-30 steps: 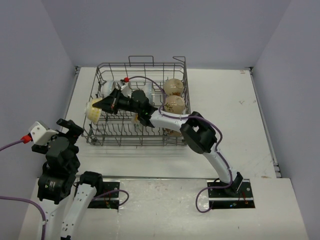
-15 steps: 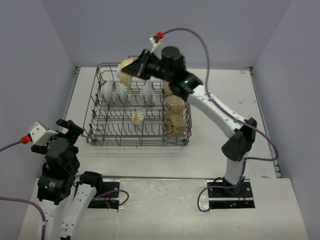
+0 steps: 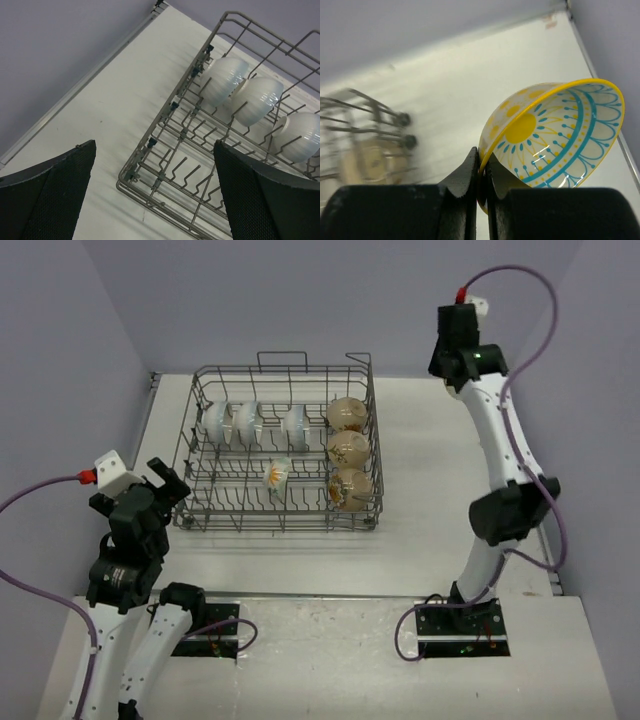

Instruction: Unload the bowls from the dish rack

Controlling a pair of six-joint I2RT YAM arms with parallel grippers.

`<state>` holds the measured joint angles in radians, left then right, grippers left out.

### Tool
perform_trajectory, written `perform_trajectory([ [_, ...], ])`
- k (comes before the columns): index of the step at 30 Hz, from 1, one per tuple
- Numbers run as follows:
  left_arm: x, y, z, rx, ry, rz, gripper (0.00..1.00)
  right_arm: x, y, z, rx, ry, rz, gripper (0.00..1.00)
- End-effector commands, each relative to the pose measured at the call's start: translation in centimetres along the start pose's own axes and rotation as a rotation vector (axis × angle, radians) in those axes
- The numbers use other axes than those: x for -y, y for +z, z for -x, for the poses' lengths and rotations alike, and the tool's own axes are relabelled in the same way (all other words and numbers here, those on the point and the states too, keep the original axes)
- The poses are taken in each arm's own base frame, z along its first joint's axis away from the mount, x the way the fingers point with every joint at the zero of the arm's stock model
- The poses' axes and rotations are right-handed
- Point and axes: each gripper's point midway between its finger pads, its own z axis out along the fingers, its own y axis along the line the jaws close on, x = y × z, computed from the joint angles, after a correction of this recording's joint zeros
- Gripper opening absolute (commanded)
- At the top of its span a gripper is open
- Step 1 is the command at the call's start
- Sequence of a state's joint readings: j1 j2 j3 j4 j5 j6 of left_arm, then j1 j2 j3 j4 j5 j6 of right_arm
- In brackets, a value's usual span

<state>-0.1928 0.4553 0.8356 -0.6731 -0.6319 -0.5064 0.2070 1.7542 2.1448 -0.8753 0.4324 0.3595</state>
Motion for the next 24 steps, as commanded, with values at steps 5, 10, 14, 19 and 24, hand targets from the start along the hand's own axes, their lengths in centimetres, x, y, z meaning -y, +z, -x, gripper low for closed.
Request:
perform_trajectory([
  [5, 2.4, 0.4, -0.6, -0.027, 0.047, -0.11, 1.0, 4.5, 12.0, -14.2, -0.403, -0.384, -0.26, 0.0],
  [10, 2.6, 0.3, -0.5, -0.025, 0.045, -0.119, 1.0, 5.2, 14.9, -19.8, -0.549, -0.463, -0.242, 0.0],
  [14, 2.8, 0.3, -0.7, -0.031, 0.049, -0.127, 1.0, 5.6, 16.4, -22.0, -0.594, -0.503, -0.255, 0.0],
  [19, 2.8, 0.3, -0.8, -0.033, 0.051, -0.13, 1.0, 6.0, 17.2, -23.1, -0.62, -0.537, -0.258, 0.13],
  [24, 2.8, 0.3, -0.7, -0.032, 0.053, -0.129, 1.0, 5.9, 17.3, -24.2, -0.65, -0.542, -0.24, 0.26],
])
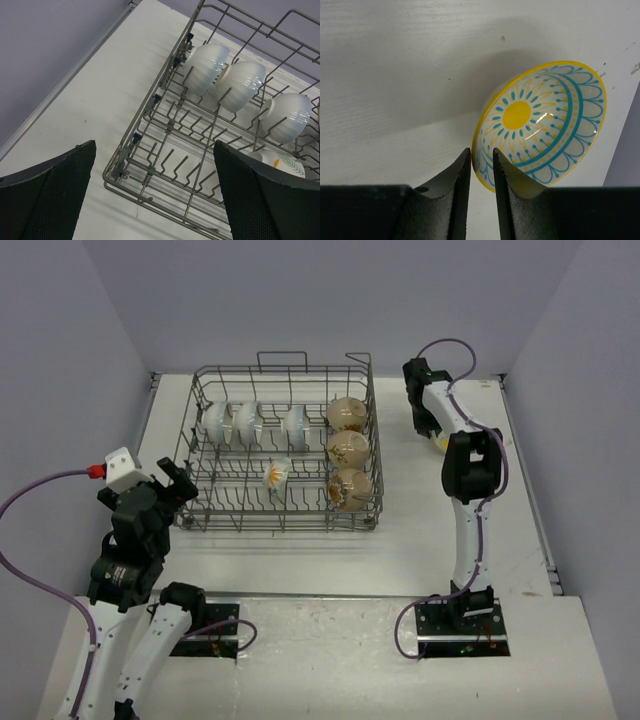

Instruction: Unload the bowls from the dish rack

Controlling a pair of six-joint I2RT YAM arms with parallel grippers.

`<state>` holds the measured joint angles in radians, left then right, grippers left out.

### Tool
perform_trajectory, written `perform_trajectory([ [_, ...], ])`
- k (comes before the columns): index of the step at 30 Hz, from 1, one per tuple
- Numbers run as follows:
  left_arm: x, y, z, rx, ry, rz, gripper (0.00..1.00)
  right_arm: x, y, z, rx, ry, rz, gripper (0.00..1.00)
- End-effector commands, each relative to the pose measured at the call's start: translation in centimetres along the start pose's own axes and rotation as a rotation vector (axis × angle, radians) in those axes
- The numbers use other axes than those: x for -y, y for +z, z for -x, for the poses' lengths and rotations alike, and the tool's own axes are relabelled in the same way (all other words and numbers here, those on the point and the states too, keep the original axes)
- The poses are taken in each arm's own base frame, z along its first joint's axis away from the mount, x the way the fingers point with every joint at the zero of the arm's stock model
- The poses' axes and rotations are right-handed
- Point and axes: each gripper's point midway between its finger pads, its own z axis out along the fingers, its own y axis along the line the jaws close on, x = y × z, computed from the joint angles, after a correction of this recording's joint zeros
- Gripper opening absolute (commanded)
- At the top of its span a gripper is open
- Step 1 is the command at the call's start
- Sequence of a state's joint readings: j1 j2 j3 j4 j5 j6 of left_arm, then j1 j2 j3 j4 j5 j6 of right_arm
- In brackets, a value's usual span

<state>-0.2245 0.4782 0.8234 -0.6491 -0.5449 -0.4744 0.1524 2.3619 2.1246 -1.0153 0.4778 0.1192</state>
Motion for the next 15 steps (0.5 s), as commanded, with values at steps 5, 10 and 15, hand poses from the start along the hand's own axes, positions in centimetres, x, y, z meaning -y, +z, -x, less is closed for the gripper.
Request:
perform_trajectory([
  [5, 0.5, 0.1, 0.6, 0.024, 0.006, -0.022, 1.0, 0.4, -0.7, 0.8, 0.028, 0.009, 0.001, 0.28],
  [10, 0.6, 0.3, 0.5, 0.016, 0.013, -0.024, 1.0, 2.7, -7.0, 2.7, 0.144, 0.106, 0.036, 0.45],
  [15, 0.5, 0.4, 0.5, 0.016, 0.015, -0.01, 1.0, 6.1, -19.0, 4.3, 0.38, 0.251, 0.11, 0.58],
])
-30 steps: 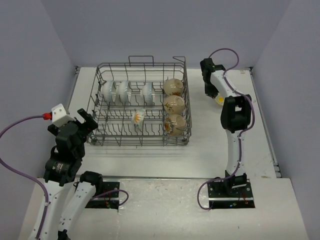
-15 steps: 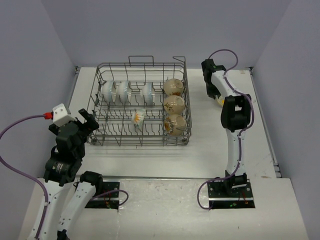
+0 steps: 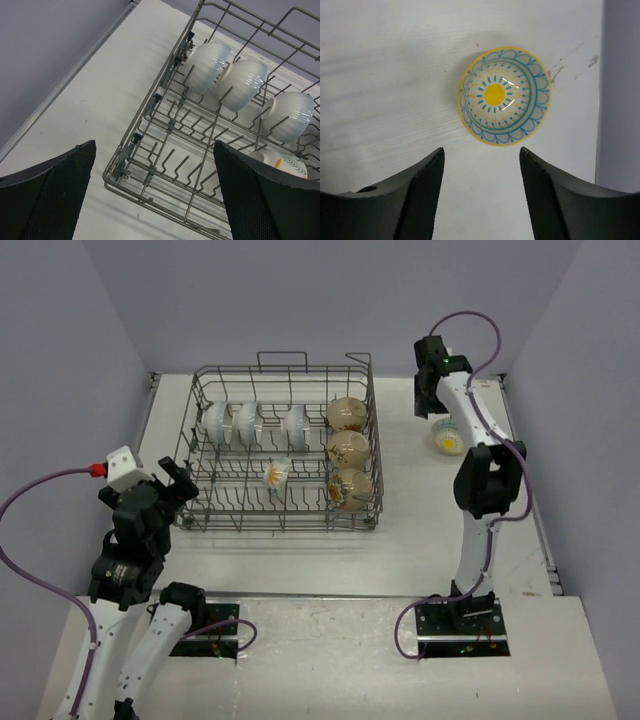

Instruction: Unload the bowls from the dish rack

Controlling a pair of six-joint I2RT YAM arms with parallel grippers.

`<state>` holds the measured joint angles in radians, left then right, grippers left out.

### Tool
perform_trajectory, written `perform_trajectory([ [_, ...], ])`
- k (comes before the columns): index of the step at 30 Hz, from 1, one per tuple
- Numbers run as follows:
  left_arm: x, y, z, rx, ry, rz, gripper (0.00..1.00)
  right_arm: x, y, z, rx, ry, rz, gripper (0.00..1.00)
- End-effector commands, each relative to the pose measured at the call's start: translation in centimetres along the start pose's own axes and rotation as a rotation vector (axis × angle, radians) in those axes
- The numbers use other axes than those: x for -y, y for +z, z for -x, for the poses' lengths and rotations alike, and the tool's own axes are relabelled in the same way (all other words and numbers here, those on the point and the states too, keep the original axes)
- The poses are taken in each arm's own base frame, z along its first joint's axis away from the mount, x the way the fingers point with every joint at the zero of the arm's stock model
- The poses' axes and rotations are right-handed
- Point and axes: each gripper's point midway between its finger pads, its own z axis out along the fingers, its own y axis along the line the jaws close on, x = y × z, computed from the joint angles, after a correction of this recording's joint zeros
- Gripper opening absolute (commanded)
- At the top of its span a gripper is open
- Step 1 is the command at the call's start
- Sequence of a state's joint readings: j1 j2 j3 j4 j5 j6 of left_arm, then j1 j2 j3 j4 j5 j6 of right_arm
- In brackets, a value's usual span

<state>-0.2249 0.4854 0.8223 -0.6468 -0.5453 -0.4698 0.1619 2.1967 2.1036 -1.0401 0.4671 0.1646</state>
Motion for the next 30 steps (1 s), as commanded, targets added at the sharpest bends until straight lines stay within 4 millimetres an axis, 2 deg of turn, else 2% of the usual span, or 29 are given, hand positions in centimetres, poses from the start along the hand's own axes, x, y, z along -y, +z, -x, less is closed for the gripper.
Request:
perform_trajectory([
  [1, 0.5, 0.3, 0.6, 0.019, 0.008, -0.011, 1.0, 3.0, -14.4, 4.8, 0.321, 0.181, 0.123, 0.65],
  [3, 0.5, 0.5, 0.4, 0.011, 0.014, -0.008, 1.0, 2.5, -18.7, 5.3, 0.418, 0.226, 0.209, 0.71],
  [4, 0.6, 0.6, 0.3, 0.005, 0.018, -0.005, 1.0, 1.2, -21.2, 5.1, 0.468, 0.223, 0.276, 0.78],
  [5, 0.6, 0.7, 0.3, 0.0, 0.021, -0.007, 1.0, 0.9, -25.3, 5.1, 0.563, 0.271, 0.399, 0.79],
  [6, 0.7, 0.8, 0.1, -0.007, 0.026, -0.008, 1.0, -1.2, -30.1, 4.2, 0.659, 0.297, 0.603, 0.88],
  [7, 0.7, 0.9, 0.0, -0.01, 0.028, -0.007, 1.0, -2.0, -30.7, 3.9, 0.66, 0.281, 0.624, 0.94],
  [8, 0.8, 0.9, 0.1, -0.009, 0.027, -0.009, 1.0, -3.9, -34.8, 2.6, 0.716, 0.302, 0.858, 0.99],
  [9, 0.8, 0.8, 0.1, -0.009, 0.026, -0.011, 1.0, -5.1, -36.8, 1.7, 0.725, 0.306, 0.972, 0.99],
  [10, 0.8, 0.8, 0.1, -0.007, 0.026, -0.013, 1.0, -7.8, -38.4, 0.1, 0.712, 0.275, 1.091, 0.99],
  [11, 0.8, 0.8, 0.0, -0.009, 0.027, -0.014, 1.0, -9.2, -39.6, -1.0, 0.669, 0.285, 1.168, 0.99],
  [12, 0.8, 0.8, 0.1, -0.005, 0.025, -0.016, 1.0, -11.7, -41.0, -2.8, 0.633, 0.249, 1.222, 0.99],
  [13, 0.8, 0.8, 0.1, -0.006, 0.026, -0.017, 1.0, -13.4, -41.2, -3.4, 0.615, 0.238, 1.248, 0.99],
  [14, 0.9, 0.8, 0.0, -0.007, 0.027, -0.018, 1.0, -15.5, -40.4, -4.1, 0.534, 0.263, 1.263, 0.99],
  [15, 0.9, 0.9, 0.0, -0.009, 0.029, -0.016, 1.0, -17.0, -40.3, -4.9, 0.499, 0.272, 1.275, 0.99],
  [17, 0.8, 0.9, -0.1, -0.013, 0.031, -0.014, 1.0, -19.4, -37.4, -5.9, 0.407, 0.337, 1.214, 0.99],
  [18, 0.8, 0.9, 0.0, -0.01, 0.029, -0.014, 1.0, -20.5, -36.8, -6.3, 0.398, 0.353, 1.198, 0.99],
  [19, 0.8, 0.8, 0.0, -0.007, 0.028, -0.013, 1.0, -22.7, -35.7, -7.4, 0.347, 0.342, 1.196, 0.99],
  [20, 0.8, 0.8, 0.0, -0.007, 0.028, -0.013, 1.0, -22.5, -36.1, -7.3, 0.345, 0.348, 1.199, 0.99],
  [21, 0.7, 0.8, 0.1, -0.004, 0.026, -0.014, 1.0, -24.3, -35.6, -7.8, 0.323, 0.332, 1.174, 0.99],
  [24, 0.8, 0.8, 0.0, -0.005, 0.026, -0.016, 1.0, -26.9, -34.1, -8.9, 0.251, 0.336, 1.151, 0.98],
  [25, 0.7, 0.7, 0.1, -0.003, 0.026, -0.012, 1.0, -28.1, -32.7, -9.5, 0.215, 0.331, 1.138, 0.97],
  [28, 0.4, 0.4, 0.4, 0.011, 0.014, -0.008, 1.0, -29.4, -30.2, -10.5, 0.155, 0.383, 1.086, 0.95],
  [30, 0.4, 0.3, 0.5, 0.02, 0.009, -0.012, 1.0, -29.6, -29.6, -10.9, 0.138, 0.424, 1.073, 0.94],
])
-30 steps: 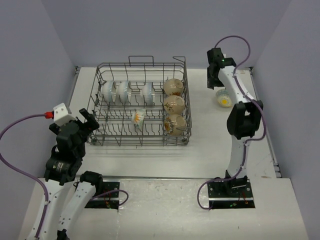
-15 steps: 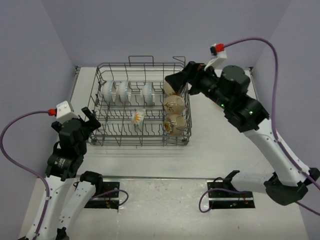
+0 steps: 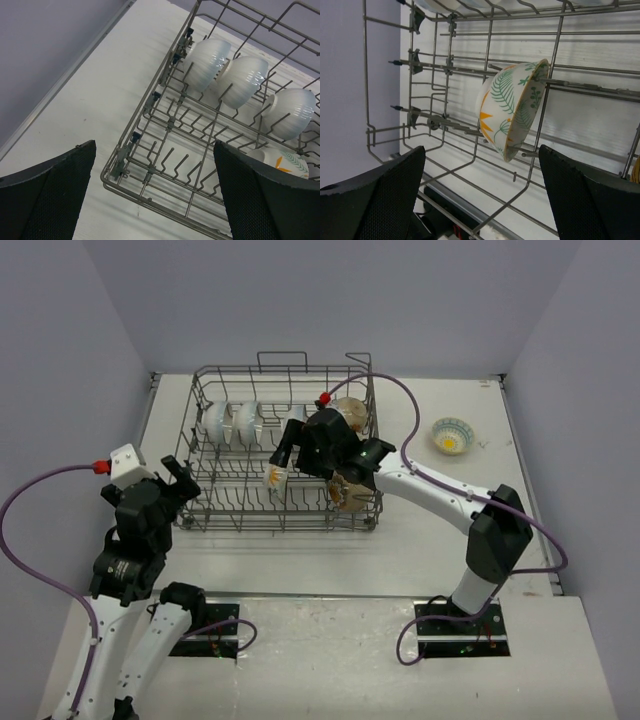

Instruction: Unload the bowls from the dish rack

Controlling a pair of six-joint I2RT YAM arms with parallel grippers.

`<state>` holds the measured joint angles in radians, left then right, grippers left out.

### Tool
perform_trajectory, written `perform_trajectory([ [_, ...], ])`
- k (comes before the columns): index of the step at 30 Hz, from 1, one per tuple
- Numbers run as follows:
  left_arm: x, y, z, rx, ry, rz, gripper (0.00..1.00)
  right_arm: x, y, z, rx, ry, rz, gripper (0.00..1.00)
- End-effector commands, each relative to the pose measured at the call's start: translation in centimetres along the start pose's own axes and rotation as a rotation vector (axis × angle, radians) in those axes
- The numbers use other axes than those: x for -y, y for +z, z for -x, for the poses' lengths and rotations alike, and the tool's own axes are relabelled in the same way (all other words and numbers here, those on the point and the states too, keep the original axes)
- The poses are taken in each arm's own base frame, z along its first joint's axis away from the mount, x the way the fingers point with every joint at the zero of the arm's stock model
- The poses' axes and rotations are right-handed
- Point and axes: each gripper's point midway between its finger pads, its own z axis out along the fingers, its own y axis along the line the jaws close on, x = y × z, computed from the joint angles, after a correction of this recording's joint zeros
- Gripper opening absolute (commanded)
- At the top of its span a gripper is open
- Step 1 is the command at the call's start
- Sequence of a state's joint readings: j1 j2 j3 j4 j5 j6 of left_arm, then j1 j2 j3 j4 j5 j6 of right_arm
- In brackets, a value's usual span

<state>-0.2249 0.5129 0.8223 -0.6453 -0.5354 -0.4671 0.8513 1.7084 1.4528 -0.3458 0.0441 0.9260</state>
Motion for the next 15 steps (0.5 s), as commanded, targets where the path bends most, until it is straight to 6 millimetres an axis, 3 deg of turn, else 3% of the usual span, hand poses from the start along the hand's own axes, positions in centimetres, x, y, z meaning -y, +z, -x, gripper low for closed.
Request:
perform_trajectory([
  [1, 0.1, -0.2, 1.0, 0.045, -0.008, -0.013, 1.0, -1.0, -0.2, 1.3, 0.083, 0.123, 0.019, 0.94],
  [15, -0.3, -0.8, 1.6, 0.072, -0.025, -0.007, 1.0, -1.2, 3.6, -1.6, -0.018, 0.173, 0.068, 0.89],
])
